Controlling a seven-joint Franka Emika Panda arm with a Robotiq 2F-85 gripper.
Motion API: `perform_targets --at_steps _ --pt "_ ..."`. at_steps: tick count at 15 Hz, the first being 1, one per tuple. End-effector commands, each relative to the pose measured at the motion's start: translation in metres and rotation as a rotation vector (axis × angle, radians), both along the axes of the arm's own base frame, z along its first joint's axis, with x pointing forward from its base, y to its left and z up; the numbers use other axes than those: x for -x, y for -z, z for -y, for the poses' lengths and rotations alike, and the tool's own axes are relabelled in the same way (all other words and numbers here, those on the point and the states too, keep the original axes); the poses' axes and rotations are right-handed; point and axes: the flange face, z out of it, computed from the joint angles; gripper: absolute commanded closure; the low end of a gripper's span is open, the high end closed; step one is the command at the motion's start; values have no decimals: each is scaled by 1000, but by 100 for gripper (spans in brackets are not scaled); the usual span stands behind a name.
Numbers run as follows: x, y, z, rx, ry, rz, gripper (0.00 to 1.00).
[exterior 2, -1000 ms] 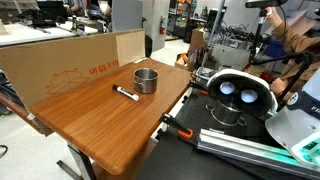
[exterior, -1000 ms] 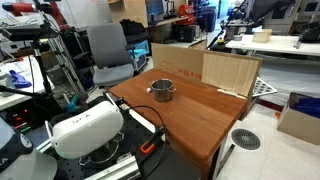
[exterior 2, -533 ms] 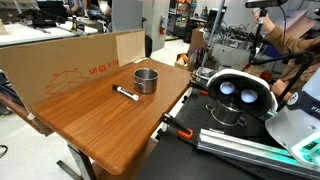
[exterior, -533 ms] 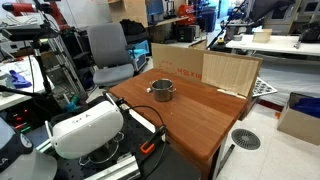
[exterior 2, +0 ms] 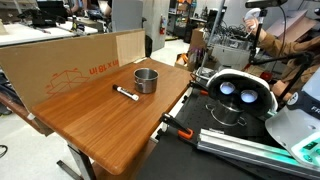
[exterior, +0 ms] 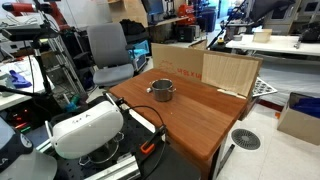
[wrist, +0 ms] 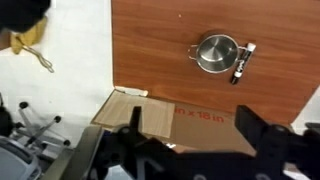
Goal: Pick the marker and put it in the pot
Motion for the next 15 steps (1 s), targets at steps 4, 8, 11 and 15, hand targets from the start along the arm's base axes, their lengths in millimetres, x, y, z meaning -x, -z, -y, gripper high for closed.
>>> perform_targets --at_steps 4,8,11,15 --pt "-58 29 -43 4 -15 -42 0" --pt "-96 53 -61 1 -48 -79 0" --pt "-119 75 -75 -6 -82 -124 0" --pt "-139 112 -105 9 -137 -188 0"
